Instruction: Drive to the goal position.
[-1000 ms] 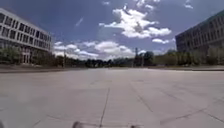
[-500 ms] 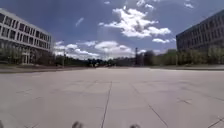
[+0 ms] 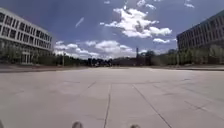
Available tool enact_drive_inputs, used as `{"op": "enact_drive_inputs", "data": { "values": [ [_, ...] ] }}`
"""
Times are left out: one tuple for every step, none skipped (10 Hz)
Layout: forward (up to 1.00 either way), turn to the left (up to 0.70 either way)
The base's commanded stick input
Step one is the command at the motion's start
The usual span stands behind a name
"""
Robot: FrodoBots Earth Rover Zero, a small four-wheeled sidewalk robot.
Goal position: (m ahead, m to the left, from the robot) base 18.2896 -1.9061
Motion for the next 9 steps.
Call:
{"op": "enact_drive_inputs", "data": {
  "values": [
    [0.70,0.00],
    [0.70,0.00],
    [0.70,0.00],
    [0.70,0.00],
    [0.70,0.00],
    [0.70,0.00],
    [0.70,0.00],
    [0.70,0.00],
    [0.70,0.00]
  ]
}}
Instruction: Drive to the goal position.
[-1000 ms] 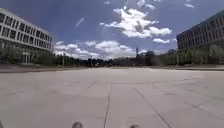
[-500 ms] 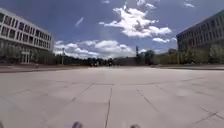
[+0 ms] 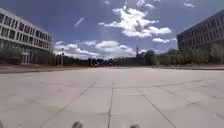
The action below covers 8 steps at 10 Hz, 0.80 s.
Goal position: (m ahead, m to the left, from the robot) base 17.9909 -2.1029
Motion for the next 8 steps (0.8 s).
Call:
{"op": "enact_drive_inputs", "data": {
  "values": [
    [0.70,0.00],
    [0.70,0.00],
    [0.70,0.00],
    [0.70,0.00],
    [0.70,0.00],
    [0.70,0.00],
    [0.70,0.00],
    [0.70,0.00]
  ]
}}
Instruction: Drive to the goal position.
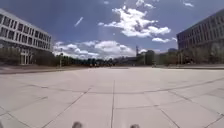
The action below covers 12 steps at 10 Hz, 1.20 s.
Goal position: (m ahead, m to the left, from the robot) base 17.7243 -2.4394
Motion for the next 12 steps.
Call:
{"op": "enact_drive_inputs", "data": {
  "values": [
    [0.70,0.00],
    [0.70,0.00],
    [0.70,0.00],
    [0.70,0.00],
    [0.70,0.00],
    [0.70,0.00],
    [0.70,0.00],
    [0.70,0.00],
    [0.70,0.00],
    [0.70,0.00],
    [0.70,0.00],
    [0.70,0.00]
  ]
}}
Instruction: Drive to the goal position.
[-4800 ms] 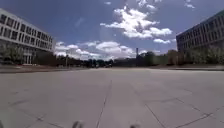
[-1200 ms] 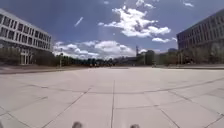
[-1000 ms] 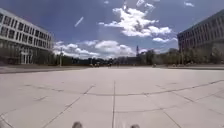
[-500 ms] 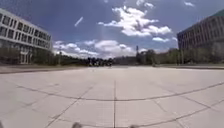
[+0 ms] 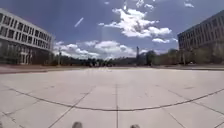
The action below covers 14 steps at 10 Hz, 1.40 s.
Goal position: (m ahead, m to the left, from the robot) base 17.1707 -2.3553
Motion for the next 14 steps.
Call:
{"op": "enact_drive_inputs", "data": {
  "values": [
    [0.70,0.00],
    [0.70,0.00],
    [0.70,0.00],
    [0.70,0.00],
    [0.70,0.00],
    [0.70,0.00],
    [0.70,0.00],
    [0.70,0.00],
    [0.70,0.00],
    [0.70,0.00],
    [0.70,0.00],
    [0.70,0.00],
    [0.70,0.00],
    [0.70,0.00]
  ]
}}
